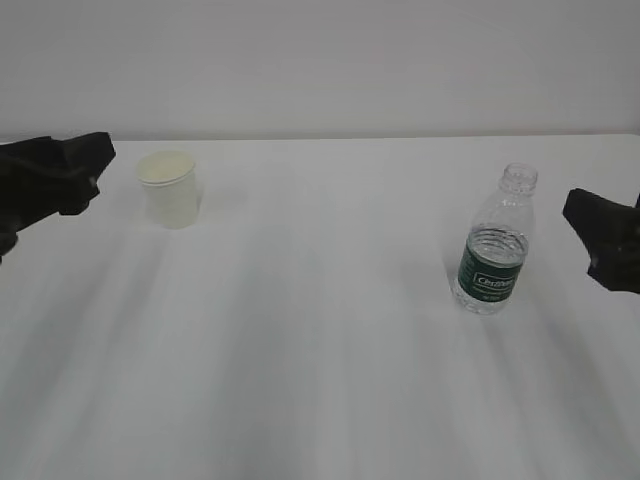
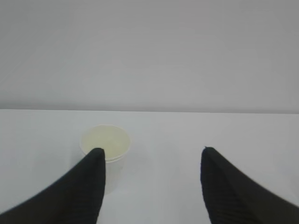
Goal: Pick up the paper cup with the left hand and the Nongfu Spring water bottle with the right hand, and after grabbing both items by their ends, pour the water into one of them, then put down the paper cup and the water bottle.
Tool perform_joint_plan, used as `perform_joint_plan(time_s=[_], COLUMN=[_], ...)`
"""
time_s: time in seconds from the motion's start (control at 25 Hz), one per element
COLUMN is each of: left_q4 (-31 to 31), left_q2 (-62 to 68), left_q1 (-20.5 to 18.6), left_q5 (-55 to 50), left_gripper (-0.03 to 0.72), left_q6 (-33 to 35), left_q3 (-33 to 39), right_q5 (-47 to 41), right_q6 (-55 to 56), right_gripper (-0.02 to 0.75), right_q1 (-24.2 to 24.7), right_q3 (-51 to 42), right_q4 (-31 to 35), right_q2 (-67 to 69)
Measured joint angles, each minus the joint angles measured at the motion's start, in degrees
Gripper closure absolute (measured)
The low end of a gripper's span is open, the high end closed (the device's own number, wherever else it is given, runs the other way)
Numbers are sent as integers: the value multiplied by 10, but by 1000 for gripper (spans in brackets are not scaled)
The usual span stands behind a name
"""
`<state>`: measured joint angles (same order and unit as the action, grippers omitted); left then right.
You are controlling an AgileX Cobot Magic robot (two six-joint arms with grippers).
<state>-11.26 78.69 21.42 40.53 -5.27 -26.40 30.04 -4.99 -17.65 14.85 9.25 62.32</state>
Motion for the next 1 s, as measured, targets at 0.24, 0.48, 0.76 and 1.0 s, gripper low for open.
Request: perform_joint_plan(time_s=[0.24, 0.48, 0.76, 1.0], left_q4=[11, 15, 46, 65], left_q2=[38, 71, 145, 172], left_q1=[0, 0, 0, 0], left_q5=[46, 146, 242, 246], left_gripper=[228, 228, 228, 228], left_q6=[-2, -11, -24, -28], left_q3=[0, 37, 93, 98], right_q5=[130, 244, 345, 350], right_q6=[38, 57, 61, 63], right_gripper=[204, 204, 204, 204], right_q1=[0, 0, 0, 0], right_q3=[-59, -108, -121, -97], right_q4=[-6, -23, -55, -80], right_q2=[35, 70, 193, 314])
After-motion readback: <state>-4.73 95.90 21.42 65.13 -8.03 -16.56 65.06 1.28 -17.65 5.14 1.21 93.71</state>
